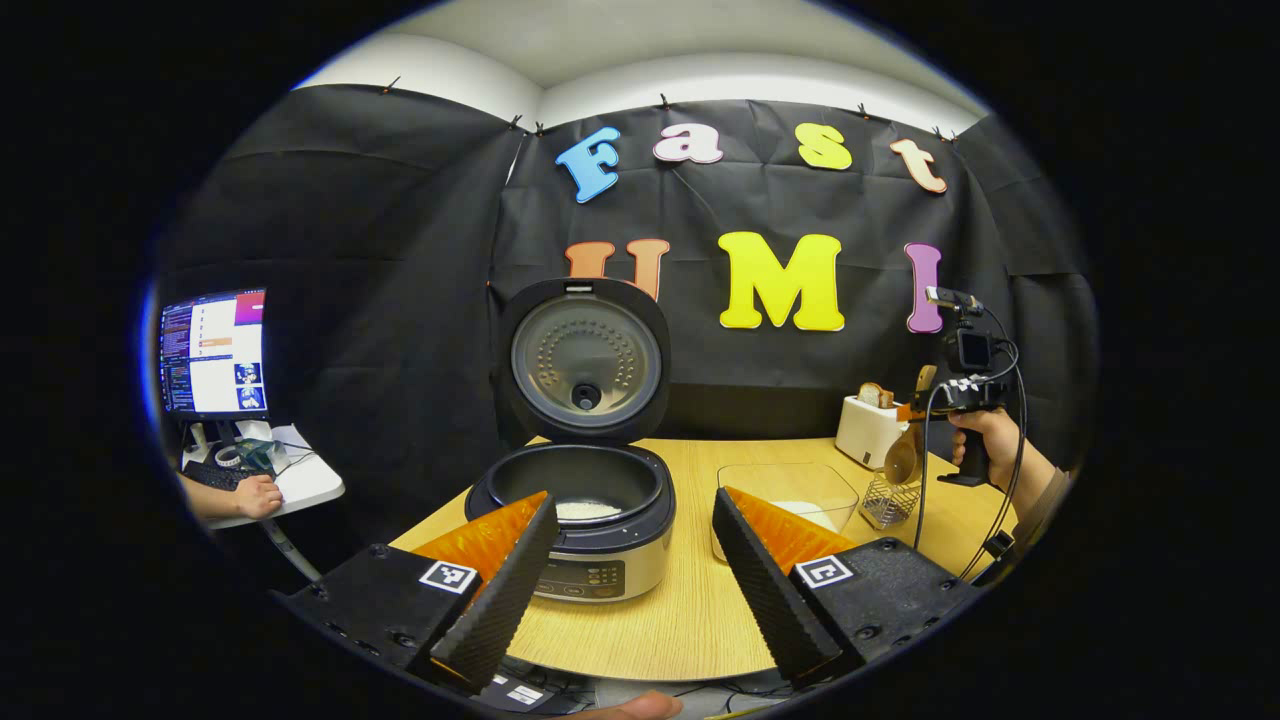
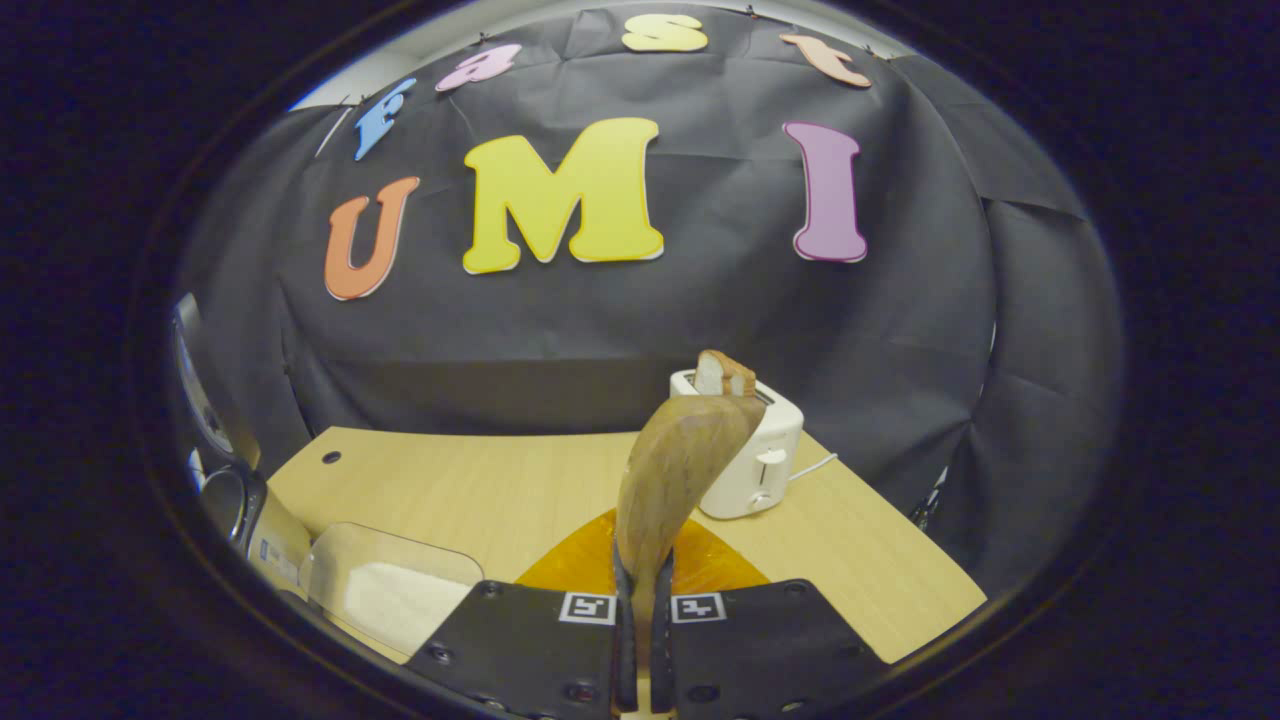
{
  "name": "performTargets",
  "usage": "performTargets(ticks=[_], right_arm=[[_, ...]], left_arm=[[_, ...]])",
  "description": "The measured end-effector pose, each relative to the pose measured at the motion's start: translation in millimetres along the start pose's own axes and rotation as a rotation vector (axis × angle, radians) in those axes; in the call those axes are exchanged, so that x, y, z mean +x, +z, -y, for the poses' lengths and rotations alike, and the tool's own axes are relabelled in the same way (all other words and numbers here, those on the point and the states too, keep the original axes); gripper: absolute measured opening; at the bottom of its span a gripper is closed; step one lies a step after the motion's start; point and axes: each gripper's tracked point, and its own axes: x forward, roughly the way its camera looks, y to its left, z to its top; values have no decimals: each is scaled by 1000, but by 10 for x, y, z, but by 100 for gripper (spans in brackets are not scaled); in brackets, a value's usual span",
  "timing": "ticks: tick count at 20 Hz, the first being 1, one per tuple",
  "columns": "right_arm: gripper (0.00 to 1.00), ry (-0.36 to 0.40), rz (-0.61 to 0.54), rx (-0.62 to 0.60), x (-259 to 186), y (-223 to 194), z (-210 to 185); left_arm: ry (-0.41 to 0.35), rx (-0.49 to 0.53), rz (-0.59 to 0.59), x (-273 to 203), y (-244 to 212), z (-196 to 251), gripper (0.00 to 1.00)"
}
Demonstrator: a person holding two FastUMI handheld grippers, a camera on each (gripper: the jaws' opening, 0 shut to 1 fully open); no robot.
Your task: Close the left gripper, press the button to open the rice cooker; take a wooden spoon from the chopstick holder with the right hand, scoop a spoonful of rice and pour it into the rice cooker, then put the wooden spoon back into the chopstick holder.
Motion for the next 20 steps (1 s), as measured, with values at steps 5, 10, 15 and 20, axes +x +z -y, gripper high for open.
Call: performTargets(ticks=[5, 10, 15, 20], right_arm=[[5, 79, 64, -78, -204, 196, -713], [5, 132, 32, -138, -90, -110, -1347], [5, 142, -33, -180, 102, -574, -1615], [5, 67, -18, -274, 263, -752, -1523]], left_arm=[[57, 7, -13, 33, -35, -122, 99], [72, 23, -39, 65, -114, -176, 99], [73, 20, -49, 83, -140, -216, 99], [66, 17, -58, 91, -157, -190, 99]])
